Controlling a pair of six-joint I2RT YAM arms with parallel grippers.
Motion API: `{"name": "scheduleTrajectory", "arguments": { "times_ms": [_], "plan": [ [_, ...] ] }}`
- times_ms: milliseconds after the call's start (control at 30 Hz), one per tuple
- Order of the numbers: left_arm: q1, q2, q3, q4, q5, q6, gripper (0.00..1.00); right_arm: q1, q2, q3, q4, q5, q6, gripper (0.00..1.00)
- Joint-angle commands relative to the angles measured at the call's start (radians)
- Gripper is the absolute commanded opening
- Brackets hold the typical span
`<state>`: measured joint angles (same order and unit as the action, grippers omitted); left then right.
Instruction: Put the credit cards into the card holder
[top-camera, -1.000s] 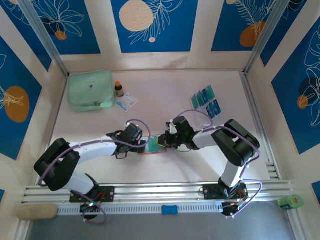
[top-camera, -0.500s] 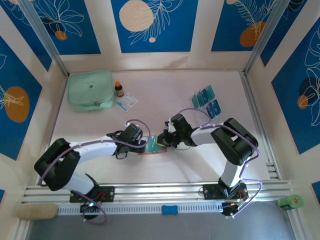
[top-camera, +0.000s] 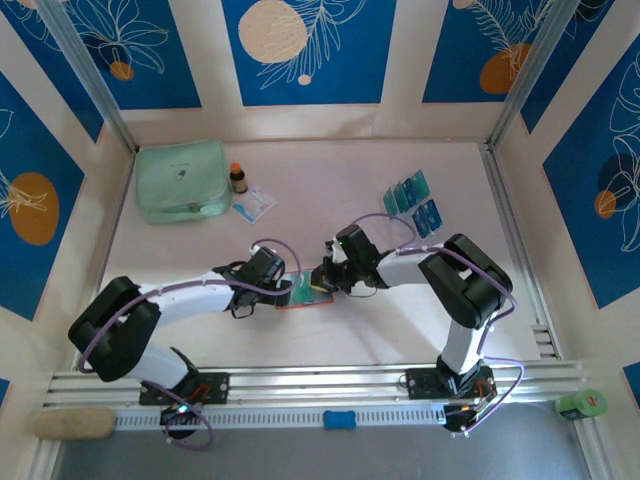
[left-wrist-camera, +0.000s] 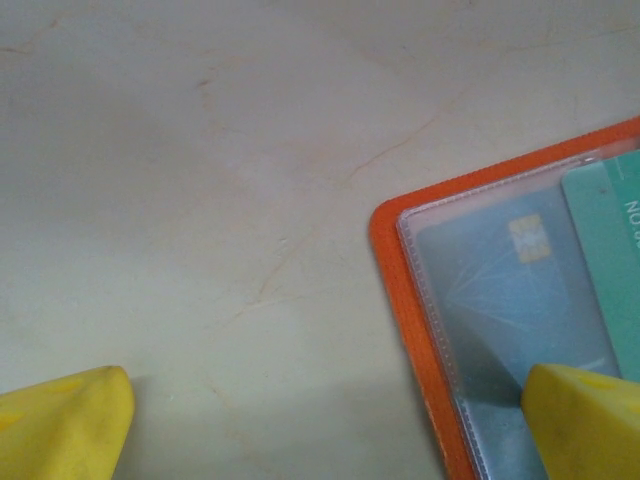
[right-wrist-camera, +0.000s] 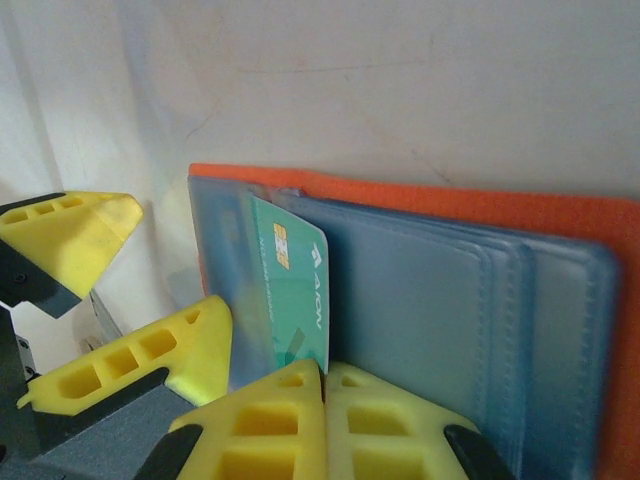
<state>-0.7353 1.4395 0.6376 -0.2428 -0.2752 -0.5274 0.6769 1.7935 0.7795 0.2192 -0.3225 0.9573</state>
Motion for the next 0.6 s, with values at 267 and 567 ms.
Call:
{"name": "scheduleTrajectory", "arguments": {
  "times_ms": [267,567],
  "plan": [
    [0.108,-0.113,-0.090,0.009,-0.008,-0.138,1.00,0.031,-0.007,0.101,-0.283,0.039,-0.148,0.35],
    [0.126,-0.073,-0.099,0.022,0.018,-0.141,1.00,0.037,-0.025,0.213,-0.435,0.087,-0.254,0.32]
  ]
}}
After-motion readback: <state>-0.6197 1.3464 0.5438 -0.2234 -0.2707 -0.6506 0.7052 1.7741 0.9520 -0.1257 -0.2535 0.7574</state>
